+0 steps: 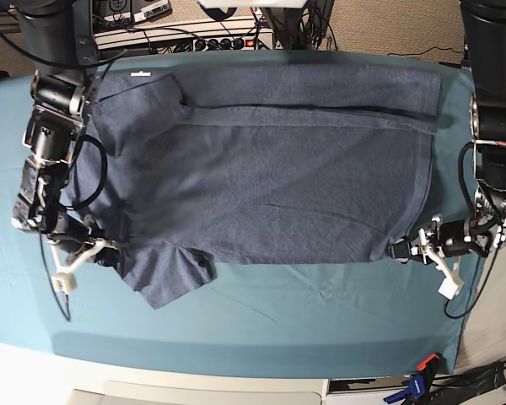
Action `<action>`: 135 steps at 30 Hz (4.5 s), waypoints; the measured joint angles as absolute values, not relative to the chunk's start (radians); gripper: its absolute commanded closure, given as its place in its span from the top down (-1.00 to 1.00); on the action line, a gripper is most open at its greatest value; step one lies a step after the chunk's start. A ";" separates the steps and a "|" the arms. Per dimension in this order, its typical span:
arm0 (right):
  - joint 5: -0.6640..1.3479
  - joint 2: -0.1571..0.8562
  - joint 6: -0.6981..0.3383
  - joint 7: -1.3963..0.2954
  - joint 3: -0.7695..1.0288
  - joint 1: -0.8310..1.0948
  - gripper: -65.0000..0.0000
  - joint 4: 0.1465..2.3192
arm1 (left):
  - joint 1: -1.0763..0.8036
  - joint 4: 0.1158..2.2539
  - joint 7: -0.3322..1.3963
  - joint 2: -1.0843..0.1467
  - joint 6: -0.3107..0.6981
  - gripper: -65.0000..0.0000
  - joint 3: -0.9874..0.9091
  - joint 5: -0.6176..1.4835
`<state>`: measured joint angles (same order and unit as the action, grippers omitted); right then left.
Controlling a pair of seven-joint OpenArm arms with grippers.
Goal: Fold the T-shirt properly
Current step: 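Lift the hem with both grippers and fold it onto the collar edge, then lower the folded hem and press it along the collar edge with both grippers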
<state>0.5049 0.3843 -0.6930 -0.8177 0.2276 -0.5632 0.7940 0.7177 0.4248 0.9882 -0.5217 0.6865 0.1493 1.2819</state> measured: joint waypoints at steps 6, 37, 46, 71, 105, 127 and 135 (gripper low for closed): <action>0.645 0.443 -0.690 -0.896 0.226 -0.418 -1.00 0.868 | 0.673 0.429 1.062 -0.577 0.689 -1.00 0.149 1.431; 0.708 0.496 -0.698 -0.931 0.391 0.026 -1.00 1.402 | 0.495 0.590 1.176 -0.678 0.690 -1.00 0.149 1.460; 0.718 0.499 -0.698 -0.931 0.391 0.095 -1.00 1.403 | 0.396 0.737 1.175 -0.707 0.690 -1.00 0.150 1.460; 0.910 0.546 -0.704 -1.066 0.529 0.241 -1.00 1.449 | 0.273 0.942 1.182 -0.818 0.693 -1.00 0.153 1.472; 0.828 0.549 -0.705 -1.088 0.597 0.336 -1.00 1.573 | 0.211 1.047 1.186 -0.887 0.694 -1.00 0.156 1.479; 0.926 0.546 -0.697 -1.126 0.721 0.438 -1.00 1.574 | 0.128 1.133 1.188 -0.914 0.693 -1.00 0.156 1.467; 1.106 0.504 -0.697 -1.222 0.723 0.435 -0.29 1.576 | 0.130 1.133 1.185 -0.915 0.693 -1.00 0.156 1.468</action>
